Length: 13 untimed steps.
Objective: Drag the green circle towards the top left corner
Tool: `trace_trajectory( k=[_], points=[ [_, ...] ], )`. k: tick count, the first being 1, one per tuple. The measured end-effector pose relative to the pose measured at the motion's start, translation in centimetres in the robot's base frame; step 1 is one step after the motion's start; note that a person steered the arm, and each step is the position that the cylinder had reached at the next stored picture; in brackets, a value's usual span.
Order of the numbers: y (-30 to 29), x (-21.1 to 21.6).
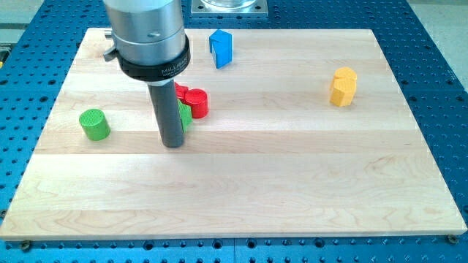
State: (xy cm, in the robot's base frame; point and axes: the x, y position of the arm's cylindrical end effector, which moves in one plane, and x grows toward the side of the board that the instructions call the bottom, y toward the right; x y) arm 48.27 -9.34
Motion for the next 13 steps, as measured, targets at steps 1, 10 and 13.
trace_trajectory(
  k=[1,10,13],
  points=[
    [-2.9,3.8],
    [-8.1,-12.3],
    [-13.6,-13.8]
  ],
)
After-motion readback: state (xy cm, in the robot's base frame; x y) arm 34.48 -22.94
